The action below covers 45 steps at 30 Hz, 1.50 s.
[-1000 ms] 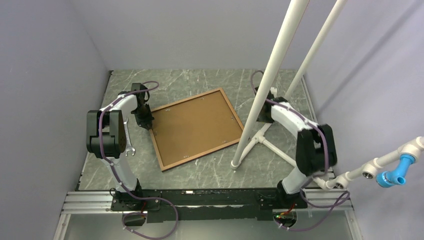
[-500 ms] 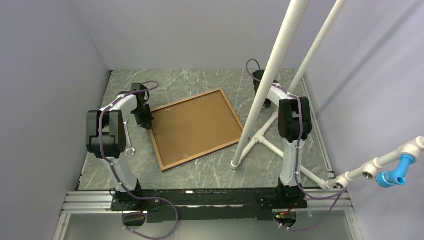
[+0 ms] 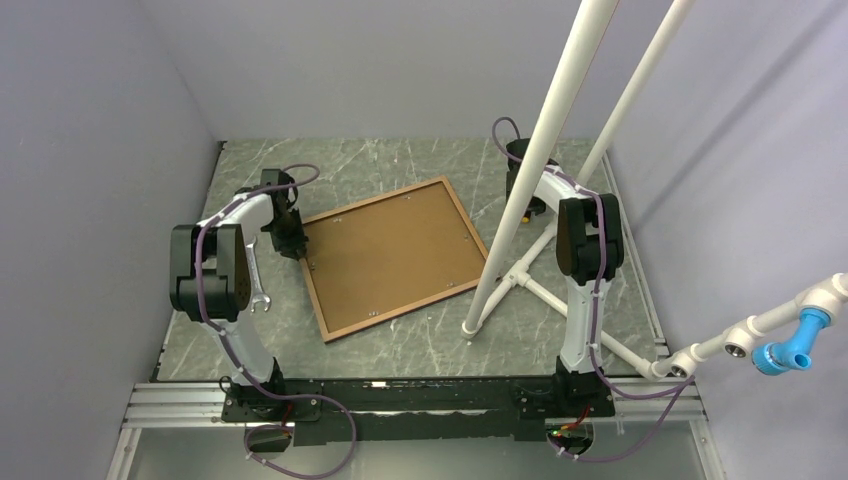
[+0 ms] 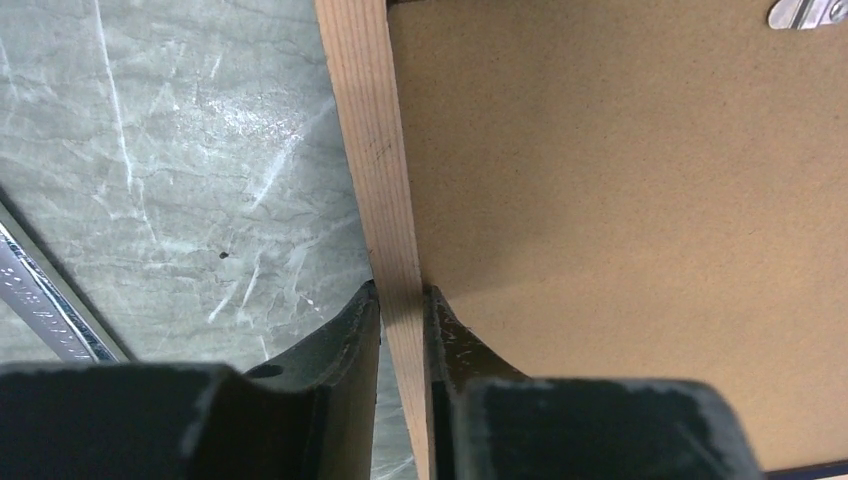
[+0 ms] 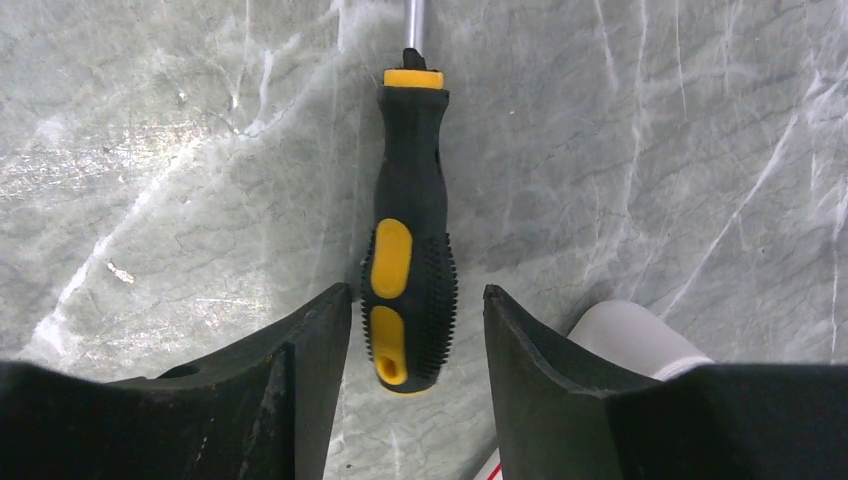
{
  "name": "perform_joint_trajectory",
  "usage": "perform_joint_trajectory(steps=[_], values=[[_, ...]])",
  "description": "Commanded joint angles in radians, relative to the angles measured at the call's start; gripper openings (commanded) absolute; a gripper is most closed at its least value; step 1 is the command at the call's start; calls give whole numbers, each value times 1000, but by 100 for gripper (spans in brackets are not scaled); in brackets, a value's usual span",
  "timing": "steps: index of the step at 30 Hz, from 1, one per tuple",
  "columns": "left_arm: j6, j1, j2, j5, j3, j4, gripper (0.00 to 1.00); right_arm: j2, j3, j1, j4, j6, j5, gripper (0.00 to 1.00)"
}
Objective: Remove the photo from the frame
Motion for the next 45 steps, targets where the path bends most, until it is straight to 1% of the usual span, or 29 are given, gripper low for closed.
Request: perform_joint_trajectory(steps=[1, 5, 7, 10, 12, 15, 17, 20, 21, 23, 25, 26, 28, 30, 31, 33, 35, 37, 40, 43, 45], values=[[66, -10, -69, 17, -2, 25, 26, -36, 21, -2, -22, -5, -35, 54], [87, -10, -106, -2, -11, 35, 37, -121, -8, 5, -33, 13, -63, 56], [99, 14, -138, -5, -26, 48, 42, -187, -49, 12, -31, 26, -101, 57], [113, 19, -208, -12, -54, 67, 50, -323, -170, 22, 5, 43, -180, 59], [120, 19, -272, 10, -82, 90, 56, -420, -298, 30, 52, 54, -270, 62], [112, 19, -386, 87, -151, 145, 65, -551, -452, 59, 126, 73, -415, 66], [91, 18, -449, 180, -188, 154, 69, -605, -523, 96, 161, 80, -481, 67], [66, 17, -552, 367, -275, 165, 73, -668, -590, 183, 181, 74, -499, 70], [60, 14, -615, 416, -315, 176, 73, -688, -612, 223, 195, 76, -491, 72], [49, 3, -721, 496, -407, 209, 75, -727, -660, 253, 220, 95, -507, 73], [30, -47, -816, 544, -493, 251, 76, -762, -713, 254, 249, 137, -520, 75], [16, -103, -853, 552, -527, 272, 77, -790, -746, 253, 267, 157, -513, 77], [-9, -222, -912, 517, -573, 314, 78, -828, -784, 253, 301, 162, -512, 79], [-24, -359, -943, 432, -595, 373, 78, -847, -807, 250, 327, 164, -510, 81], [-17, -427, -945, 354, -603, 399, 79, -853, -814, 247, 337, 166, -510, 82], [22, -543, -909, 239, -589, 419, 79, -855, -828, 231, 345, 176, -514, 82], [72, -630, -844, 151, -553, 406, 78, -862, -847, 213, 356, 194, -524, 82], [135, -703, -767, 77, -512, 392, 76, -876, -875, 194, 372, 210, -541, 81], [213, -796, -637, -15, -433, 355, 71, -905, -908, 170, 374, 209, -558, 81], [247, -836, -523, -45, -366, 345, 61, -929, -929, 151, 357, 199, -553, 81], [259, -852, -461, -82, -327, 346, 57, -954, -944, 137, 349, 196, -559, 81]])
